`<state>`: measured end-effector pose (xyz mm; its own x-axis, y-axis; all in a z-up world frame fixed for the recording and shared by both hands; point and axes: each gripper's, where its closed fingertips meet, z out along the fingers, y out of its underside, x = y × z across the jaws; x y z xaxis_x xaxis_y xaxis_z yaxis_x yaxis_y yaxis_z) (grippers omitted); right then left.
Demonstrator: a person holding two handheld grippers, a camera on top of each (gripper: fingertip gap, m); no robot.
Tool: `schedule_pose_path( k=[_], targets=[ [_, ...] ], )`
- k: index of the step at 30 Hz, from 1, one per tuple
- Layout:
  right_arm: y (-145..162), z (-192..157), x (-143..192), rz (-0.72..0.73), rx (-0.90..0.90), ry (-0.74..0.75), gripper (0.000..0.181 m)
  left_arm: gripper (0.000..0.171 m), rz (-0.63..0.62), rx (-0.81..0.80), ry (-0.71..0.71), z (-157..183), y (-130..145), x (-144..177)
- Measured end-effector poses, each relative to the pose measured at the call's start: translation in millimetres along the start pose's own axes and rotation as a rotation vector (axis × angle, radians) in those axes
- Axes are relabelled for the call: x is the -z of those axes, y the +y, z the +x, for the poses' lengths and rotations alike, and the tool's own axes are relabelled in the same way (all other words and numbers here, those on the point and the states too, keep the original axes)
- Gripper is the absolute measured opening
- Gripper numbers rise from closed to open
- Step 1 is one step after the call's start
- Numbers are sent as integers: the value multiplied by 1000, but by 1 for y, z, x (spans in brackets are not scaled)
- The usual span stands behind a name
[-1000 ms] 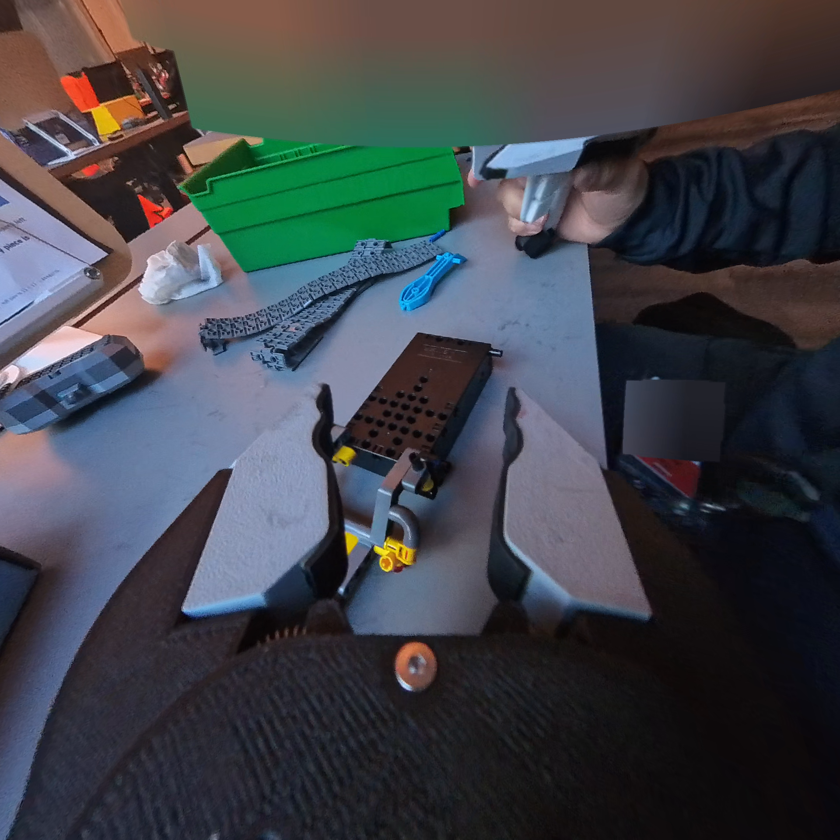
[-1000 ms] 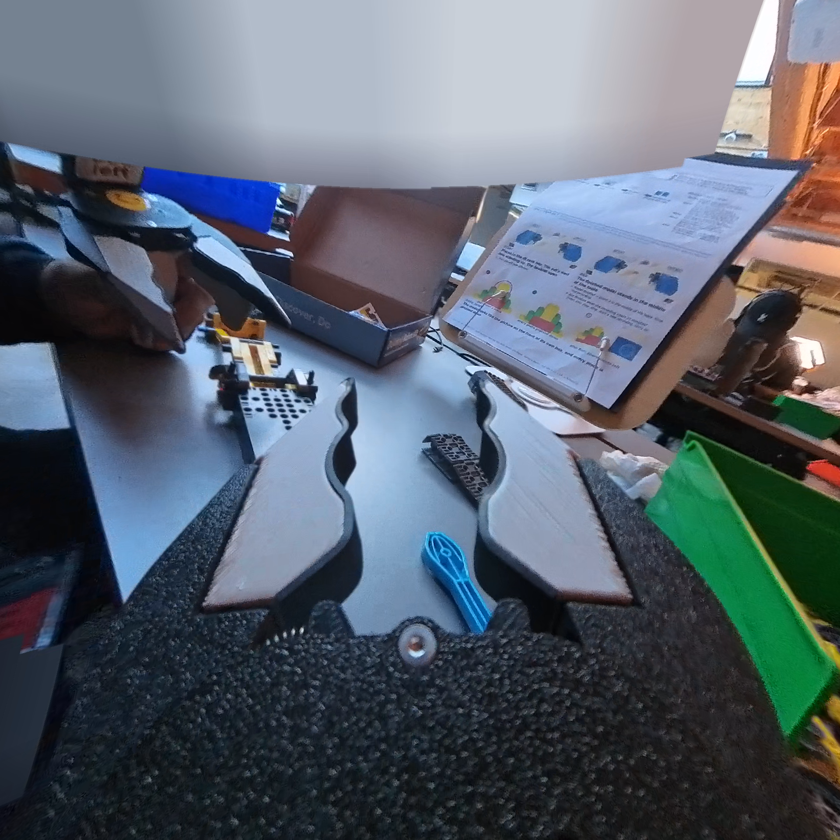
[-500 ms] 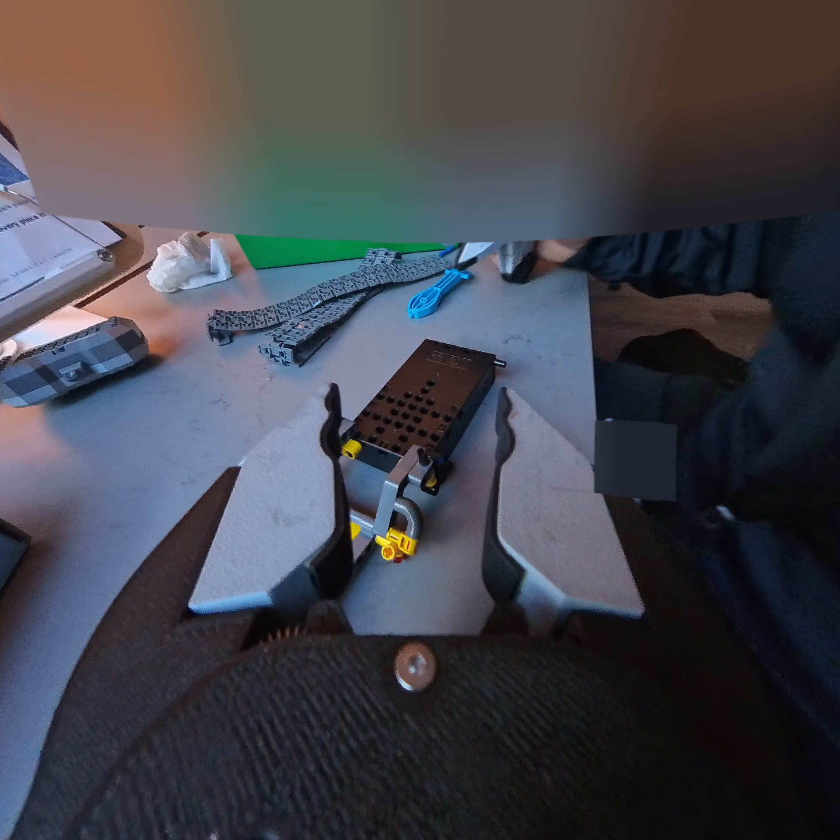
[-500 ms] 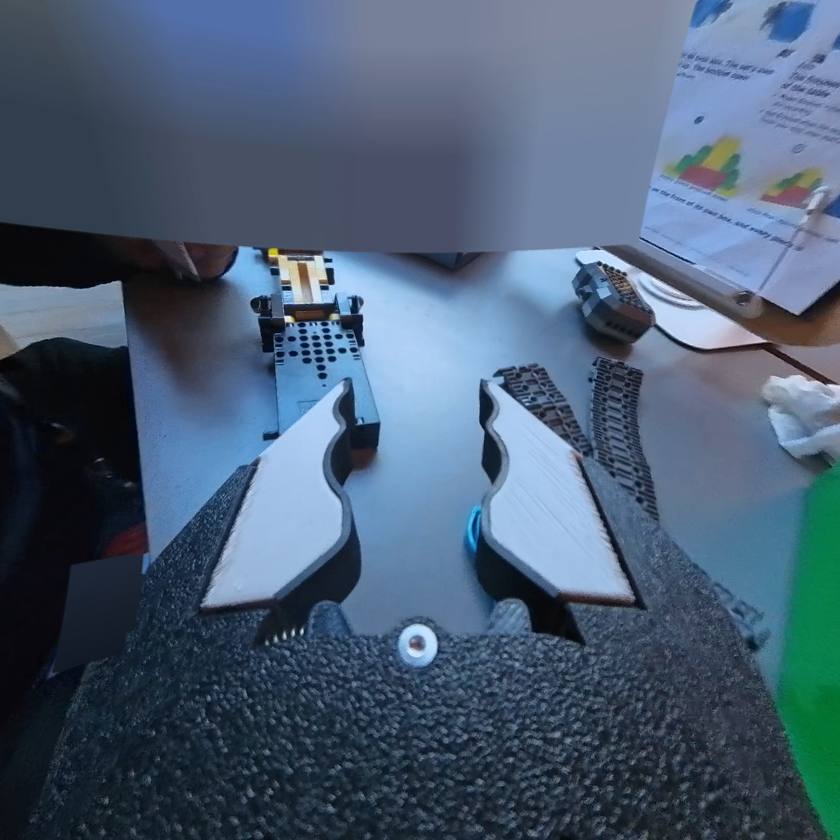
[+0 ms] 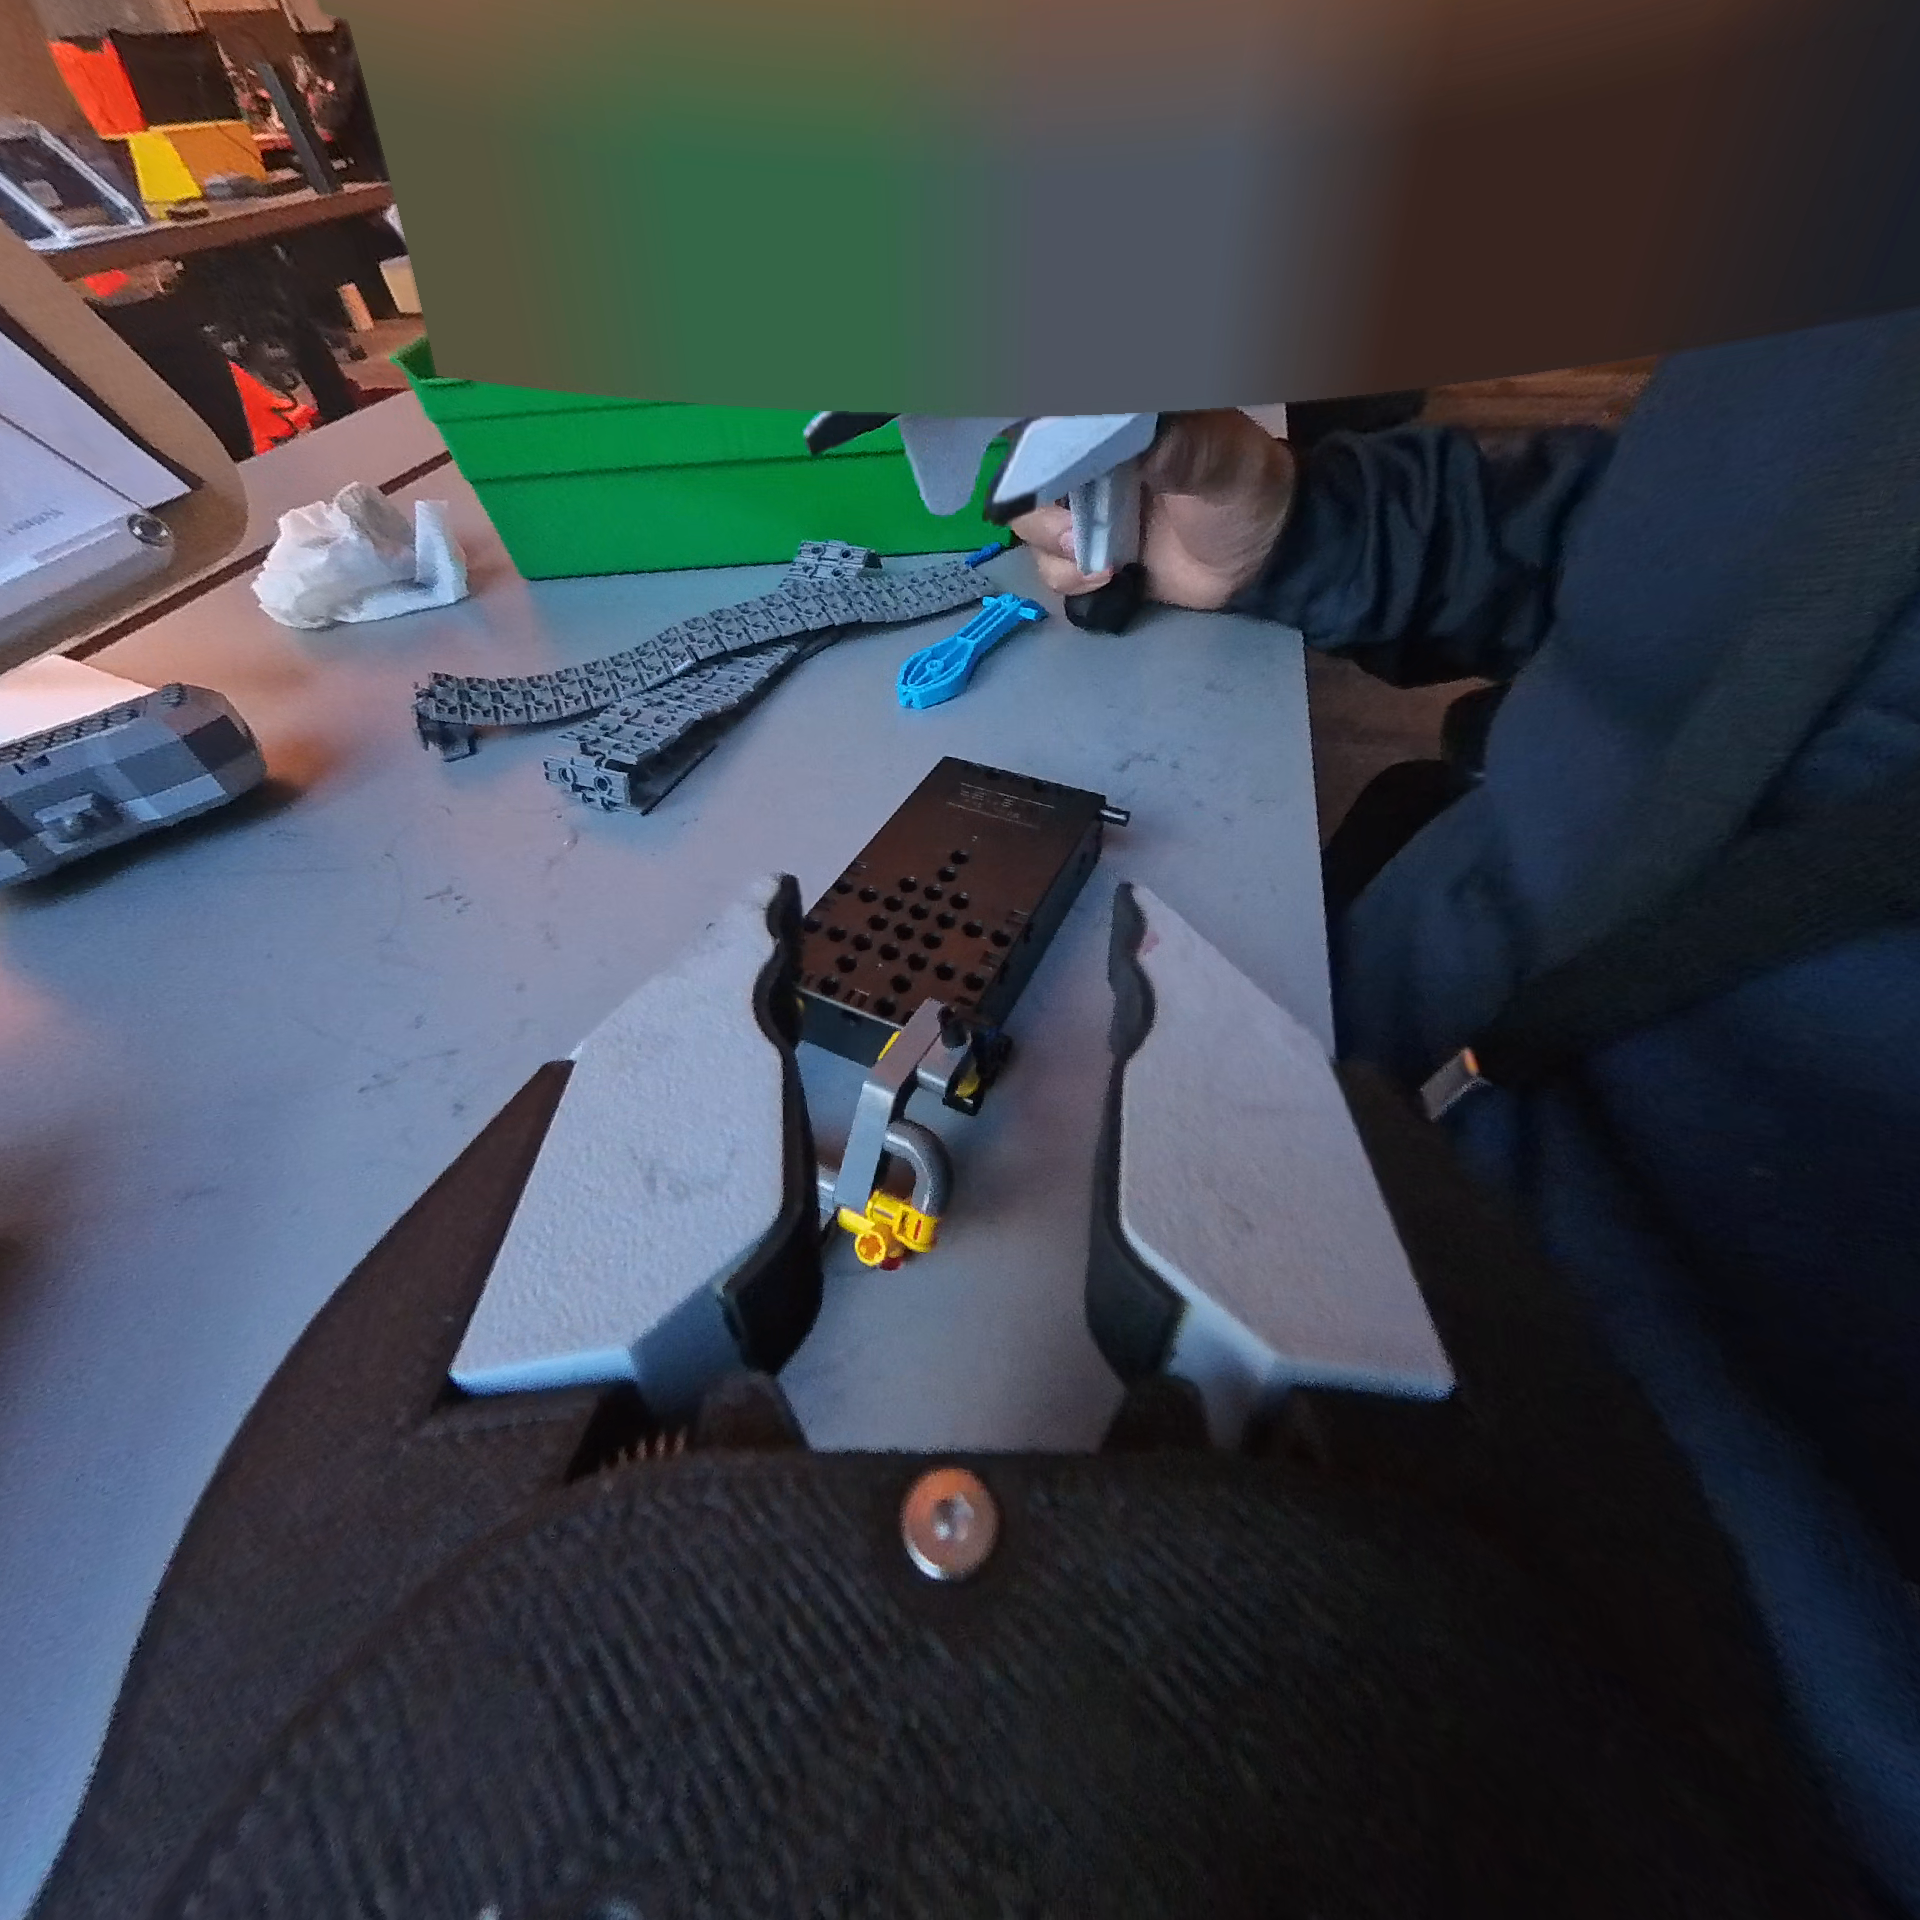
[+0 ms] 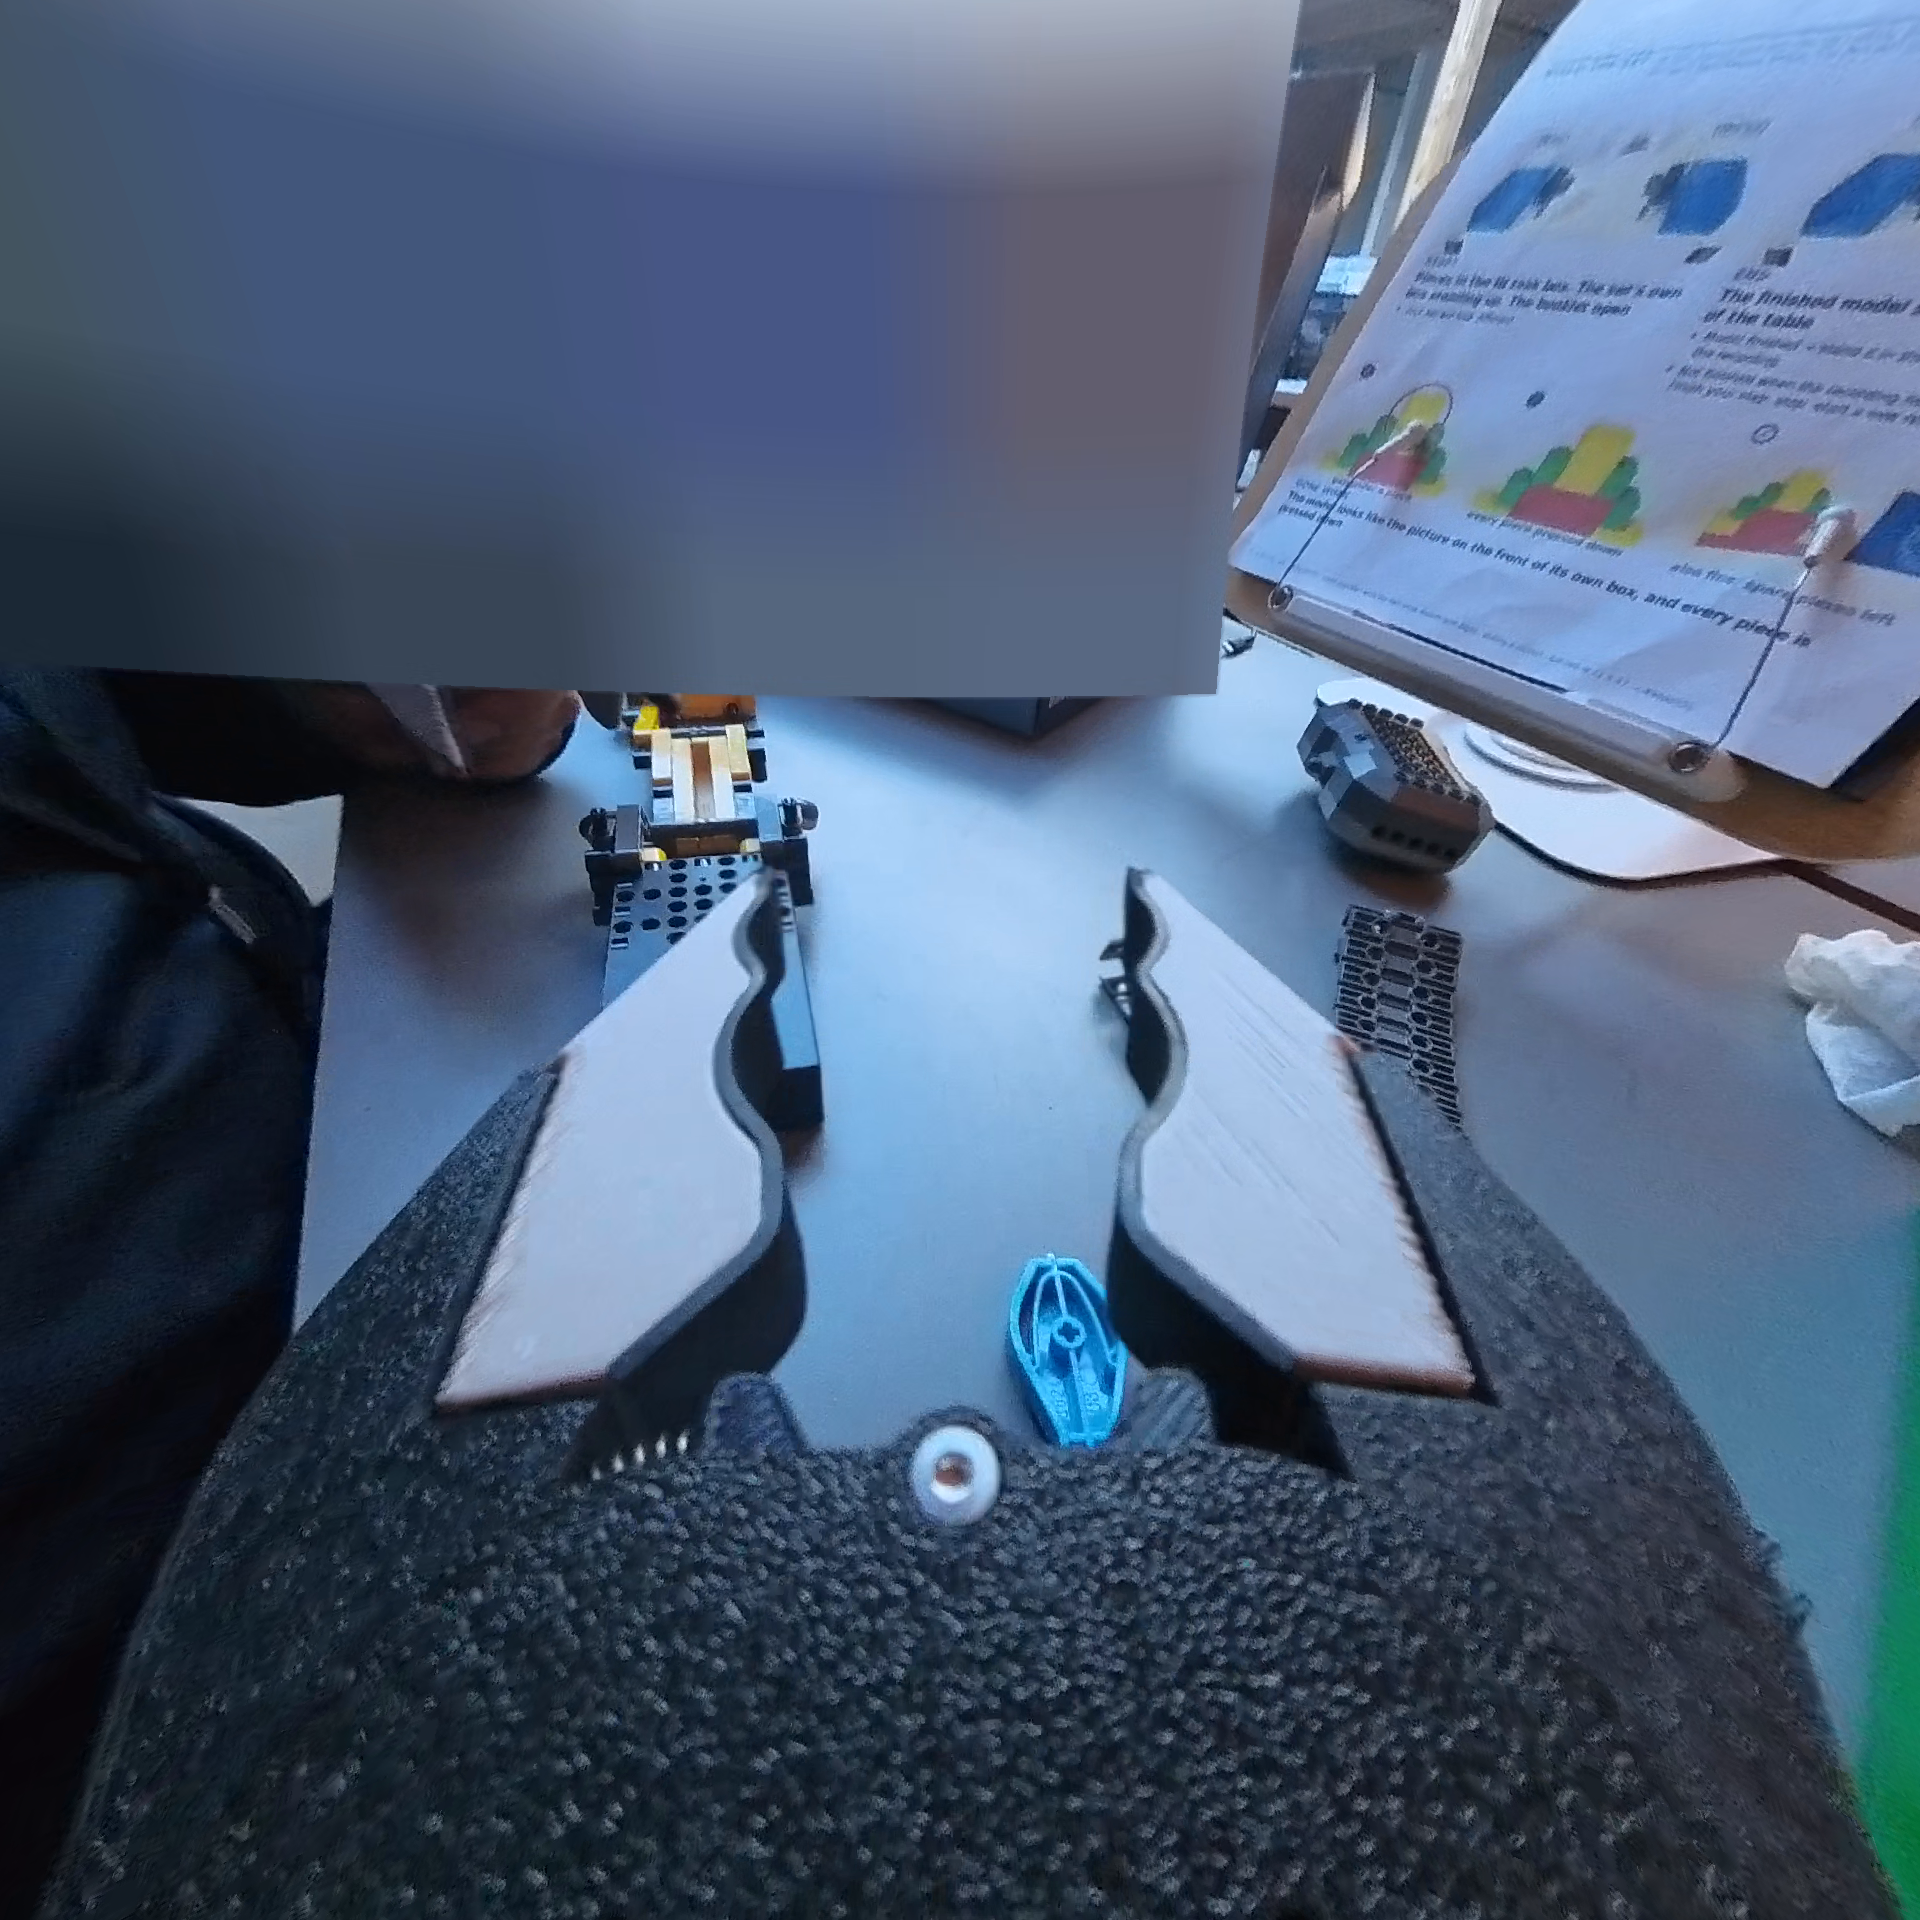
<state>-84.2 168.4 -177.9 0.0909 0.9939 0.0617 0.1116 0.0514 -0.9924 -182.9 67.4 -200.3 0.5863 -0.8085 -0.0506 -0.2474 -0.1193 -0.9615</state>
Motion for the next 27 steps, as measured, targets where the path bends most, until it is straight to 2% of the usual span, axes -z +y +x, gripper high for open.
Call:
schedule_pose_path(
  k=[4,7,8,10,12,15,17,21,23,25,27],
  targets=[
    [1,-1,-1,-4,42,24,64,57,-1,-13,-2,1,0,-2],
    [-1,-1,1,7,58,46,64,51,28,8,87,11,-15,-11],
    [-2,-2,2,18,63,58,62,60,11,24,104,10,-20,-16],
    [-4,-7,5,34,71,58,54,78,-67,-5,135,9,-24,-30],
    [-4,-11,6,34,93,56,43,78,-161,-67,139,2,-20,-45],
    [-2,-11,5,14,140,105,41,66,-423,-118,259,3,7,-55],
    [0,-11,4,2,164,131,40,79,-559,-101,305,-1,22,-61],
    [0,-10,4,1,185,159,39,86,-804,-104,345,-8,53,-66],
    [0,-11,4,0,189,154,38,82,-861,-130,331,-9,61,-69],
    [-1,-12,4,4,192,148,38,80,-861,-138,317,-9,60,-74],
    [-4,-13,7,25,178,147,37,75,-792,-120,304,-10,53,-77]
  ],
)
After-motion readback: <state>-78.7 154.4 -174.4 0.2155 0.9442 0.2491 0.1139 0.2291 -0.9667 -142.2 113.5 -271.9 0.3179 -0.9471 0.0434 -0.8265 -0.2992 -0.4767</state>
